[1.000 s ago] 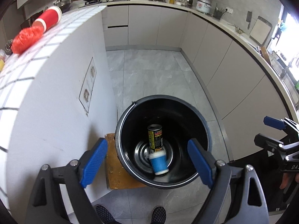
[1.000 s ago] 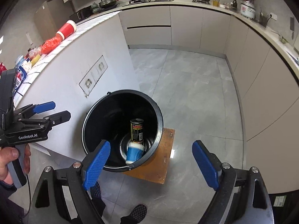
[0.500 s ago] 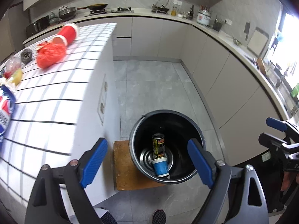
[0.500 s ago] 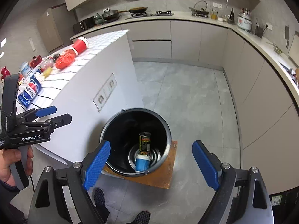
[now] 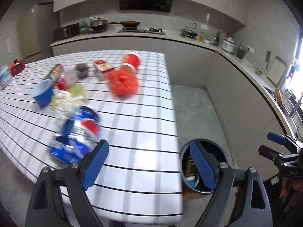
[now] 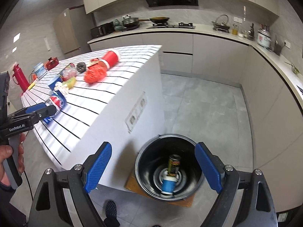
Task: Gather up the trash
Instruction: 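Grasp the blue plastic cup with left tool while right tool grasps the Pepsi can, then carry the blue cup with left tool while right tool carries the Pepsi can to the bin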
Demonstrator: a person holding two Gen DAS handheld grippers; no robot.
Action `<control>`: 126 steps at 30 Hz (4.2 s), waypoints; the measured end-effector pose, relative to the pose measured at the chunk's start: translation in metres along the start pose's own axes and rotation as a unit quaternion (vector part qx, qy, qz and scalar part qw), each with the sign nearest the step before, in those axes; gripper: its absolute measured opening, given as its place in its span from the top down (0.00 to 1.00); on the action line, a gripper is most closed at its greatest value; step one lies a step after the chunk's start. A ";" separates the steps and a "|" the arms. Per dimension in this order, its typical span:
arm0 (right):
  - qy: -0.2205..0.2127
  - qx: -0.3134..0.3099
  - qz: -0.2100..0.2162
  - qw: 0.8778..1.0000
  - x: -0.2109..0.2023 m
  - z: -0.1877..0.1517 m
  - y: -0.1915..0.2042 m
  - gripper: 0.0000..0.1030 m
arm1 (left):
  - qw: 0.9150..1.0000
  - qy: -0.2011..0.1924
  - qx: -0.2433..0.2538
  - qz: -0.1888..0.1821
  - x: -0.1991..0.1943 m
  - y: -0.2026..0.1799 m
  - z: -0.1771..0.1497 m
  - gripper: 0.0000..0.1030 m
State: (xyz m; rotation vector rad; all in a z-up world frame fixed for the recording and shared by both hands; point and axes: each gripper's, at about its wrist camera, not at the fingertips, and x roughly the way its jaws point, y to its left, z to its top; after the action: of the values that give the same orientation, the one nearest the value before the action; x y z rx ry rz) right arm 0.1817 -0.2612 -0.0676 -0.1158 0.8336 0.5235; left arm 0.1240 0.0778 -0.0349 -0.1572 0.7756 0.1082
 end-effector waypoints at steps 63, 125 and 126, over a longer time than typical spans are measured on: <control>0.059 0.147 -0.087 0.984 0.190 0.099 0.286 0.29 | 0.997 0.048 0.019 -0.059 0.133 0.310 0.073 0.14; 0.006 0.142 -0.082 0.986 0.037 0.002 0.081 0.33 | 0.990 0.006 0.071 -0.122 0.050 0.051 0.009 0.24; 0.008 0.144 -0.085 0.986 0.029 -0.005 0.063 0.33 | 0.990 0.007 0.072 -0.125 0.051 0.040 0.006 0.24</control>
State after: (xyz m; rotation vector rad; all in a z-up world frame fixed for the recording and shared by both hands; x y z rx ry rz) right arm 0.1636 -0.1966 -0.0862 0.0746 0.8970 0.2388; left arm 0.1579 0.1197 -0.0705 -0.1178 0.7685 -0.1867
